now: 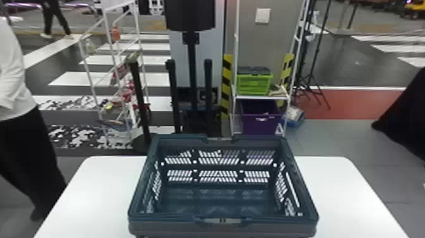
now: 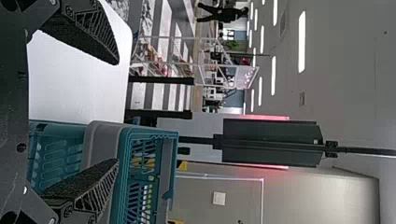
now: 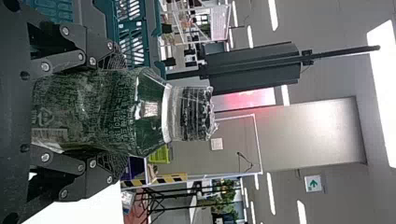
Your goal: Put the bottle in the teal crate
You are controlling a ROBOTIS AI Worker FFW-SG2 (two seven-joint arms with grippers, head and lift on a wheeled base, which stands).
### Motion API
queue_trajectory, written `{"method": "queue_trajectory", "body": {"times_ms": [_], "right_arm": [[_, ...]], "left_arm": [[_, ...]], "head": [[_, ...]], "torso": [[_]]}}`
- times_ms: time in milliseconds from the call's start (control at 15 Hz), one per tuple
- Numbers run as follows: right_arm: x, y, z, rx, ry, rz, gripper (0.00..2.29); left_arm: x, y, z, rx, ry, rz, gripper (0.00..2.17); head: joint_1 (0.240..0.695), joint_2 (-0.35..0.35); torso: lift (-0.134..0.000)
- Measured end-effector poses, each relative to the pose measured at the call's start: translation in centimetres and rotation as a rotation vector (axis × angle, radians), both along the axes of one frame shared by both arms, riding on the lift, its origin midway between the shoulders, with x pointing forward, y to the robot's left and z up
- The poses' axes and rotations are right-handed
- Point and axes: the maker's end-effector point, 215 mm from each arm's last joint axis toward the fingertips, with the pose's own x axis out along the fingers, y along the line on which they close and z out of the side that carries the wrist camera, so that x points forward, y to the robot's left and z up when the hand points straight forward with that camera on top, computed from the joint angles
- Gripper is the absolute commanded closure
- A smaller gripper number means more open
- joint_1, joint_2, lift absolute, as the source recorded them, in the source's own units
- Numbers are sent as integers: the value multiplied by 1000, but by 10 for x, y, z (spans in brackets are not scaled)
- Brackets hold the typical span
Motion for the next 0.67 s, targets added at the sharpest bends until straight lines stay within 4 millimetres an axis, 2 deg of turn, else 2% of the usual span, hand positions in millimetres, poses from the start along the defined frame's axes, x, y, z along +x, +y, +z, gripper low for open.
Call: {"method": "queue_trajectory", "body": {"times_ms": [667], "right_arm": [[8,4,0,0,13,6,1659]], "left_arm": [[2,0,-3,4,15,-6,144]], "head": [[499,0]], "torso": [[0]]}}
